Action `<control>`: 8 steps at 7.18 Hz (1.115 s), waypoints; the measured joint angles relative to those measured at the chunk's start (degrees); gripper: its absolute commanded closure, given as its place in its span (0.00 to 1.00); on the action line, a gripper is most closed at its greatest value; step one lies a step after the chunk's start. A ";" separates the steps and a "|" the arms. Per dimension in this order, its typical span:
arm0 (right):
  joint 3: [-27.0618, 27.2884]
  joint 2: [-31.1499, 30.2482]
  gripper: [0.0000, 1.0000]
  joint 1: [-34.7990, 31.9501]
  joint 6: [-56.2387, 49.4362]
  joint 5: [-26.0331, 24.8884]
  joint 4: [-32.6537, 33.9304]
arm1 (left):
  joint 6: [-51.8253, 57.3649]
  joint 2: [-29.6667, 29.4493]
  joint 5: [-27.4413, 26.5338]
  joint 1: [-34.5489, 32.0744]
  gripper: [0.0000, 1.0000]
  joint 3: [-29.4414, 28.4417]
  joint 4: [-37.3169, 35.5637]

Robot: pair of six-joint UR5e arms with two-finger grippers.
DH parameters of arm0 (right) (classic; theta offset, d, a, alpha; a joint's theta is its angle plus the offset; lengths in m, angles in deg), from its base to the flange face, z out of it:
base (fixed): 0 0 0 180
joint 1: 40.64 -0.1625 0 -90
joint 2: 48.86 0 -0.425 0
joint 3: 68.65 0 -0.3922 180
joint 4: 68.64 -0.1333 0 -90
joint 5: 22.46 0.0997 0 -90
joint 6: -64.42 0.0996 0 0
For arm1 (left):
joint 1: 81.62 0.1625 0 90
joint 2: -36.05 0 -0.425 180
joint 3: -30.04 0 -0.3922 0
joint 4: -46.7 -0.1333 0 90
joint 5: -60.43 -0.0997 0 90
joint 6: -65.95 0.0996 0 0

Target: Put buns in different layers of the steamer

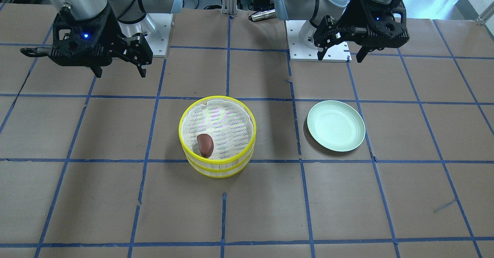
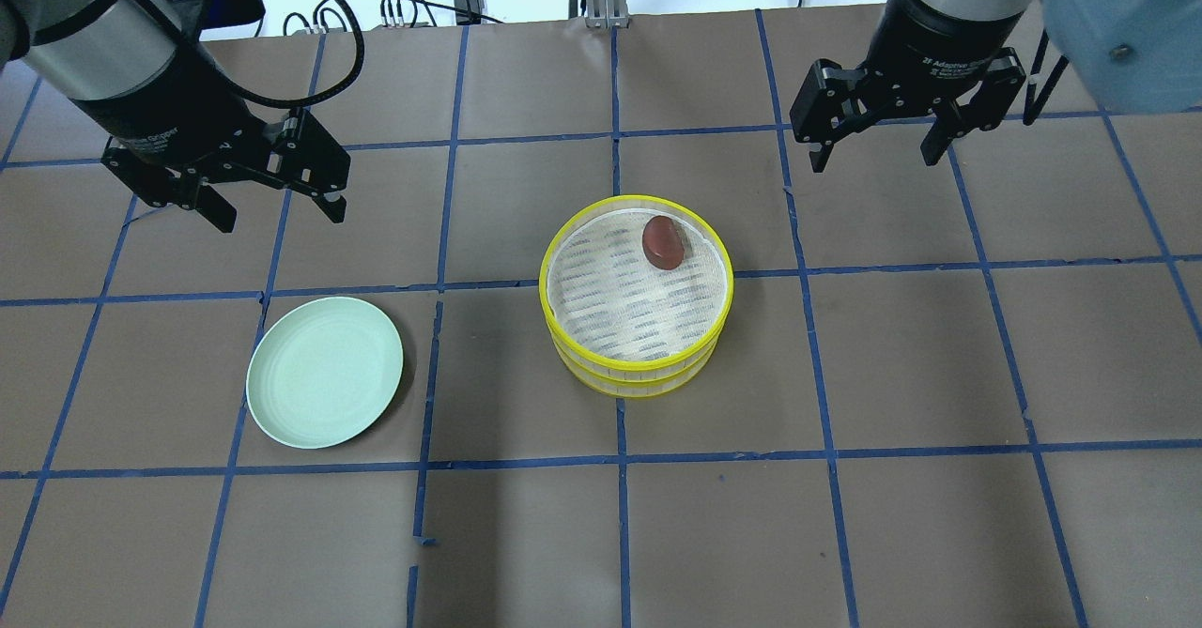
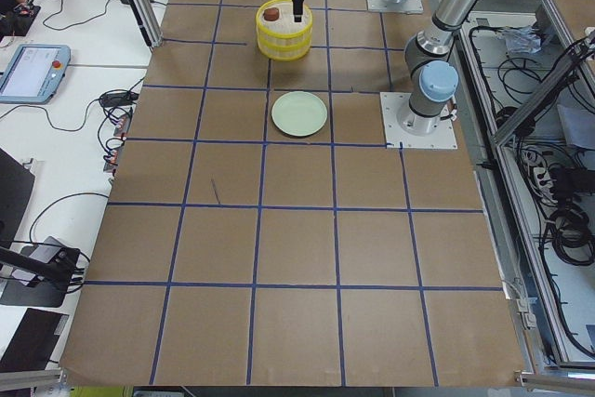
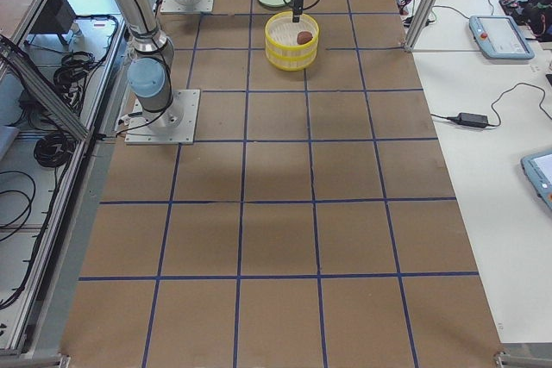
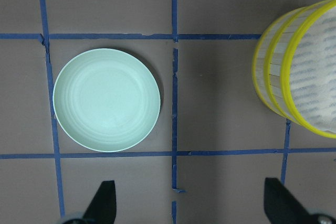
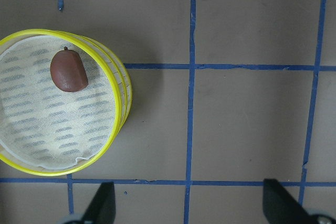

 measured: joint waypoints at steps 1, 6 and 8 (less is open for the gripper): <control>0.03 0.03 0.00 0.00 -0.06 0.00 -0.03 | -0.17 -1.30 0.02 -0.29 0.00 0.33 -0.66; 0.57 0.04 0.00 0.07 -0.19 -0.10 0.30 | -4.42 -5.02 -0.77 -5.87 0.00 0.49 -7.76; 0.61 0.04 0.00 0.06 -0.19 -0.08 0.34 | -0.69 -3.49 -3.93 -4.94 0.00 0.50 -6.68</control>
